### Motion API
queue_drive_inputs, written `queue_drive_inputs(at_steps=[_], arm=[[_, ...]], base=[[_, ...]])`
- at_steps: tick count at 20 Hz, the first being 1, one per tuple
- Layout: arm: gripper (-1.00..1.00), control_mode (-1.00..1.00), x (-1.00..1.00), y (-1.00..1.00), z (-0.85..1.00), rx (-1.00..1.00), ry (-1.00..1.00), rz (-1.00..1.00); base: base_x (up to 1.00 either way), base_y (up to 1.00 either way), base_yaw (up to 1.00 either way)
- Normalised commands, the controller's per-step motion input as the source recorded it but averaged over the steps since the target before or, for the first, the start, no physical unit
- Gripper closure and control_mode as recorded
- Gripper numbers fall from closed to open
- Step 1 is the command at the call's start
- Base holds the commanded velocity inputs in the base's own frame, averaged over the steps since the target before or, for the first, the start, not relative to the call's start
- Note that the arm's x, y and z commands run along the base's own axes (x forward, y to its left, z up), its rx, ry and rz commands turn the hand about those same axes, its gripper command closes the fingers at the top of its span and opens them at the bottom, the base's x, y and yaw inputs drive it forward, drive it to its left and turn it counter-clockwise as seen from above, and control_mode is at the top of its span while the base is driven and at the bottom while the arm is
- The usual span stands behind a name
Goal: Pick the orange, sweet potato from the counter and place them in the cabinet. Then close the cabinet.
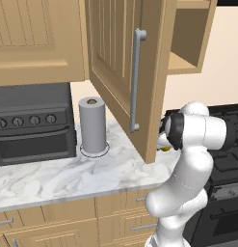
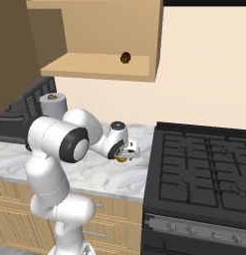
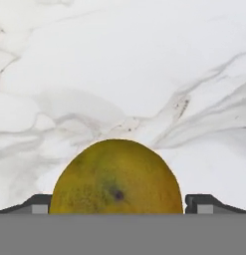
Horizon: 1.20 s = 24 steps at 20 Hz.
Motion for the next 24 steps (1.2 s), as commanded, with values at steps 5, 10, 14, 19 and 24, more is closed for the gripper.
queue_drive_inputs(at_steps=[5, 10, 14, 19, 24], arm=[[1.00, -1.00, 0.25, 0.03, -0.35, 0.00, 0.00, 0.00], [1.00, -1.00, -0.51, 0.01, -0.02, 0.00, -0.08, 0.02], [1.00, -1.00, -0.88, 0.00, 0.87, -0.12, -0.26, 0.02], [1.00, -1.00, -0.88, 0.05, 1.00, -0.14, -0.31, 0.03], [1.00, -1.00, -0.60, 0.25, 1.00, -0.03, -0.23, 0.01]], base=[[0.00, 0.00, 0.00], [0.00, 0.00, 0.00], [0.00, 0.00, 0.00], [0.00, 0.00, 0.00], [0.00, 0.00, 0.00]])
